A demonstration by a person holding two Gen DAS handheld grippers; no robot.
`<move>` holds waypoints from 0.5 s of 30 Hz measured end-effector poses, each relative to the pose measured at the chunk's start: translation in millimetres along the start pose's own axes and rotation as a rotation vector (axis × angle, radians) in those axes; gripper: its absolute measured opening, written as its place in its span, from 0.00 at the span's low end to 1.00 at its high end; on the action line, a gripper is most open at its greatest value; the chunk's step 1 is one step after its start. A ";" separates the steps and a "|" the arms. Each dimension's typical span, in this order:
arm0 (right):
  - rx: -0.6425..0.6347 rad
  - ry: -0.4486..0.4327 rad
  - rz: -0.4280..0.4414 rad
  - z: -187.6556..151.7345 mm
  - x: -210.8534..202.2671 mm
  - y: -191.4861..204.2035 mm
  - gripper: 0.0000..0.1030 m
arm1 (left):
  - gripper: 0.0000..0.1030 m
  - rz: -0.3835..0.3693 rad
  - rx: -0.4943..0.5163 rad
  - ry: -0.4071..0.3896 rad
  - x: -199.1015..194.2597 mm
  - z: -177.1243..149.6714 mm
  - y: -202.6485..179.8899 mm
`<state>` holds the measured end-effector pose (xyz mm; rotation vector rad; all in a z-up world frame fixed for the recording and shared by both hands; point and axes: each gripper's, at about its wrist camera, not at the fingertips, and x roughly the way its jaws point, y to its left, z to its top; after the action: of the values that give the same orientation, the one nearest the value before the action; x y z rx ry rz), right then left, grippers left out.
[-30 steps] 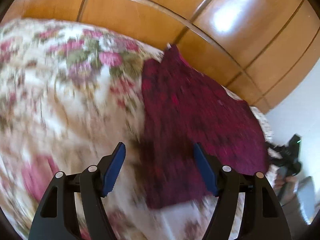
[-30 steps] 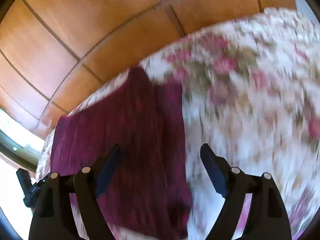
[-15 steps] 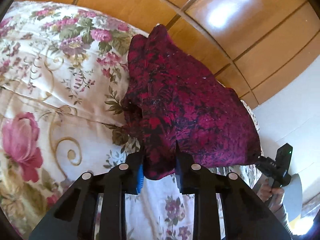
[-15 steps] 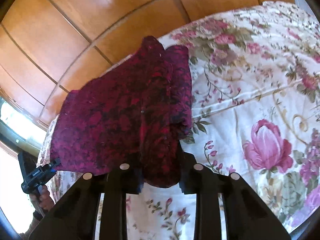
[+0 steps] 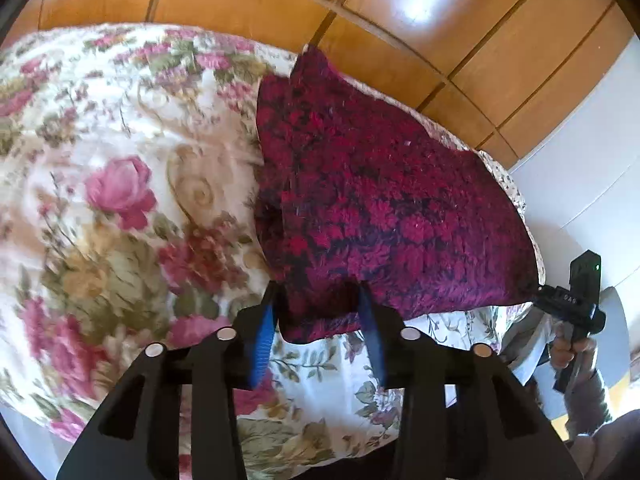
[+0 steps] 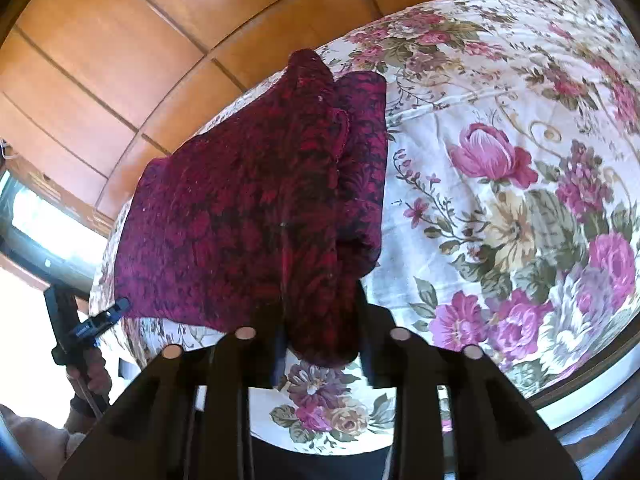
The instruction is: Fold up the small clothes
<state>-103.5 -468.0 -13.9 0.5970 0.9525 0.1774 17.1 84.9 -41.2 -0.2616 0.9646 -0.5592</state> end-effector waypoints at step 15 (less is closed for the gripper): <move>-0.079 -0.135 -0.192 108.7 52.6 35.2 0.42 | 0.48 0.020 -0.154 -0.045 43.3 109.9 28.2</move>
<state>18.8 -461.7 15.2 0.4363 0.8619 0.0030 137.1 80.4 -23.5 -0.4005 0.9667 -0.4589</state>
